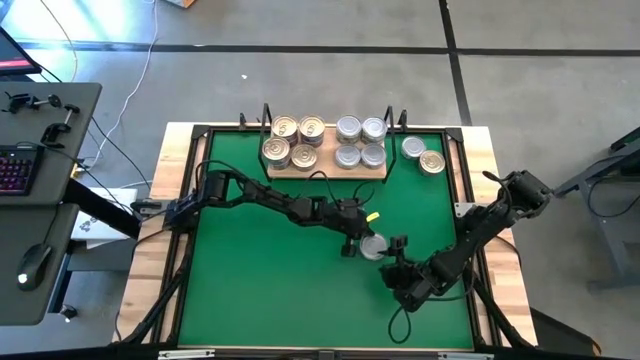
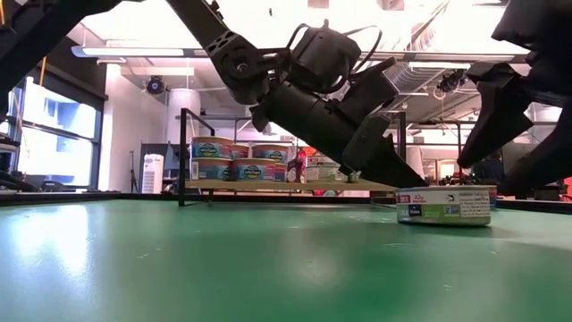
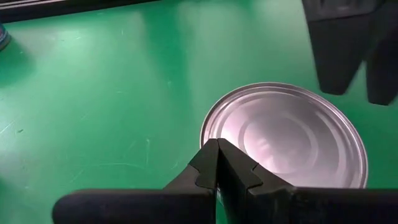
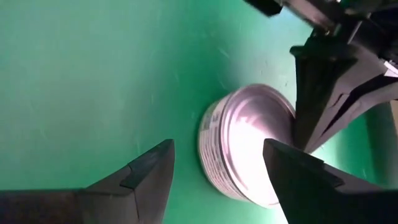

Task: Stack canned seafood by type on shelf
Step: Stack the green white tuna can on top of the other green white tuna can on the shelf

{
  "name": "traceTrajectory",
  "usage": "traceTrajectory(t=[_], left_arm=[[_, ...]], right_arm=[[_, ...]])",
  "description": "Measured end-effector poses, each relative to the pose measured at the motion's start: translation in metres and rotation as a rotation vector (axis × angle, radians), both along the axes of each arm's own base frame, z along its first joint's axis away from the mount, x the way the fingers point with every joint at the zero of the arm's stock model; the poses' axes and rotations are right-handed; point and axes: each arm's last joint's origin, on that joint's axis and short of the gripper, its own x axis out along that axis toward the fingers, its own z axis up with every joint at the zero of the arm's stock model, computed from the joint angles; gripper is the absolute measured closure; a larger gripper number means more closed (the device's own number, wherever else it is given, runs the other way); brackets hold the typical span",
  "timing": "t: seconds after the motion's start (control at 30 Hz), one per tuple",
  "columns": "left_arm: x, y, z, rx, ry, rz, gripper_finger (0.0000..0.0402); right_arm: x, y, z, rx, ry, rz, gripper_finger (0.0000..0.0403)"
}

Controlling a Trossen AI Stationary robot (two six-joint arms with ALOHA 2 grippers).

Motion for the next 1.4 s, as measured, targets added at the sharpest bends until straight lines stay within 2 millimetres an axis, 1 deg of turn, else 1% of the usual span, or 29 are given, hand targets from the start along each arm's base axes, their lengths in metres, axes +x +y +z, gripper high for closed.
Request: traceTrajectory(t=[0.17,0.33,0.53,0.73,0.97,1.1,1.23,1.4], left_arm=[[0.000,0.006,-0.001,-0.020,0.000,-0.016,0.0402],[0.000,0.009,-0.001,-0.027,0.006,-0.019,0.0402],[-0.001,0.009,-0.002,-0.019,0.008,-0.021,0.0402],[-0.001,0.011,-0.002,-0.007,0.009,-0.027,0.0402],[-0.002,0.017,-0.003,-0.007,0.021,-0.016,0.0402],[-0.002,0.017,-0.003,-0.007,0.022,-0.014,0.0402],[-0.002,0.017,-0.003,-0.007,0.023,-0.015,0.0402],[-0.002,0.018,-0.003,-0.005,0.024,-0.012,0.0402]], right_arm=[[-0.004,-0.003,-0.002,-0.065,0.063,0.036,0.0162],[-0.007,-0.008,-0.007,-0.086,0.089,0.027,0.0162],[-0.009,-0.011,-0.010,-0.086,0.052,-0.016,0.0162],[-0.006,-0.009,-0.009,-0.132,0.060,0.070,0.0162],[-0.006,-0.009,-0.010,-0.182,0.081,0.119,0.0162],[-0.005,-0.009,-0.019,-0.272,0.096,0.131,0.0162],[-0.001,-0.012,-0.032,-0.365,0.089,0.088,0.0162],[0.005,-0.014,-0.039,-0.378,0.042,0.015,0.0165]])
